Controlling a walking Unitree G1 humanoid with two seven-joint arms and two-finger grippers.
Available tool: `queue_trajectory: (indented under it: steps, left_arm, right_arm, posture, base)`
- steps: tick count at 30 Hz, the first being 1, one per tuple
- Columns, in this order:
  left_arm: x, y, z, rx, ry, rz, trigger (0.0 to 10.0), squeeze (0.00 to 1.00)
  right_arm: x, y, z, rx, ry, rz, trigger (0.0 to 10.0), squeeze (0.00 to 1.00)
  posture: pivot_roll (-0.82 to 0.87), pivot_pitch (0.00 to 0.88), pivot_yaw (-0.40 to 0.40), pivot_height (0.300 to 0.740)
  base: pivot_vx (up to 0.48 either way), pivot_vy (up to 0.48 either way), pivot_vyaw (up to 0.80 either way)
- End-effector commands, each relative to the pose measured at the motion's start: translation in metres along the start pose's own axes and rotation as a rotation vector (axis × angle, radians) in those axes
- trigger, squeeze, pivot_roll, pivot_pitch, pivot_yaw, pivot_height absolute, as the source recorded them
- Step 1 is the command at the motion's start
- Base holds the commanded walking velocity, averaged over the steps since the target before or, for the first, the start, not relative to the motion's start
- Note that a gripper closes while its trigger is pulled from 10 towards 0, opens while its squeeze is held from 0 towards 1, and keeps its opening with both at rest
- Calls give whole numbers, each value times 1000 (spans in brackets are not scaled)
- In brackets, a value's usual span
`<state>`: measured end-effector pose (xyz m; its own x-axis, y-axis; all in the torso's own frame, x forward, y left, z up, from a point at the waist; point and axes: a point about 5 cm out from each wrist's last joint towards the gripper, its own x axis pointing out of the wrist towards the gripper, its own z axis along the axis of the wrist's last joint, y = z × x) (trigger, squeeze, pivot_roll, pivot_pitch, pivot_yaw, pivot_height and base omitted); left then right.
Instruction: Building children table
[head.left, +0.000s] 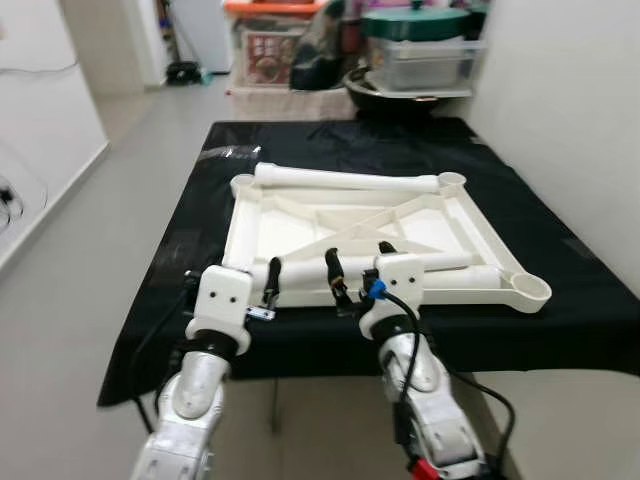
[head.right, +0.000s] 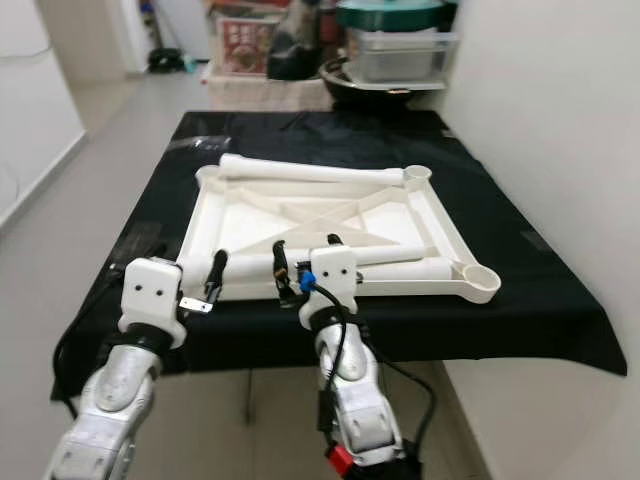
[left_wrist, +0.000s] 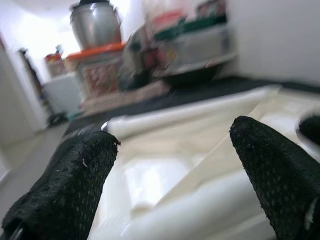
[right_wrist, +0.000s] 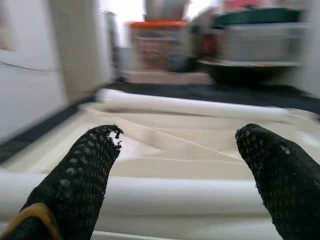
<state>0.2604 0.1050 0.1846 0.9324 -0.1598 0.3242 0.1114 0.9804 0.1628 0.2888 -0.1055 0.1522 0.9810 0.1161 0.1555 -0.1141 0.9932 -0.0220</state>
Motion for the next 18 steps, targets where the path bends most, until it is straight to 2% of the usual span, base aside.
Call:
queue_trajectory:
  steps: [1,8,9,10,11,13,14,17,18]
  left_arm:
    - [-1,8,-3,29,17,26,10000,0]
    - [6,11,8,40,-10,-19,10000,0]
    - [13,9,16,51,-37,-88,10000,0]
    - [13,9,16,51,-37,-88,10000,0]
    - [17,8,20,49,-43,-135,10000,0]
    - [26,11,24,96,-54,-200,10000,0]
    - [26,11,24,96,-54,-200,10000,0]
    - [41,20,24,189,-21,-229,10000,0]
    - [41,20,24,189,-21,-229,10000,0]
  right_arm:
    - [3,5,3,14,-12,7,10000,0]
    - [5,2,13,13,-49,-18,10000,0]
    - [8,-1,17,12,-60,-29,10000,0]
    - [8,-1,17,12,-60,-29,10000,0]
    - [10,-4,20,10,-72,-39,10000,0]
    - [14,-9,26,7,-94,-56,10000,0]
    - [14,-9,26,7,-94,-56,10000,0]
    - [22,-17,36,3,-122,-81,10000,0]
    - [22,-17,36,3,-122,-81,10000,0]
  posture:
    - [66,0,-45,740]
    - [41,0,-24,740]
    - [43,0,-26,740]
    - [43,0,-26,740]
    - [47,0,-21,740]
    - [46,0,-15,740]
    - [46,0,-15,740]
    - [46,0,-18,740]
    - [46,0,-18,740]
  base:
    - [0,0,0]
    - [0,0,0]
    - [0,0,0]
    - [0,0,0]
    - [0,0,0]
    - [0,0,0]
    - [0,0,0]
    - [0,0,0]
    - [0,0,0]
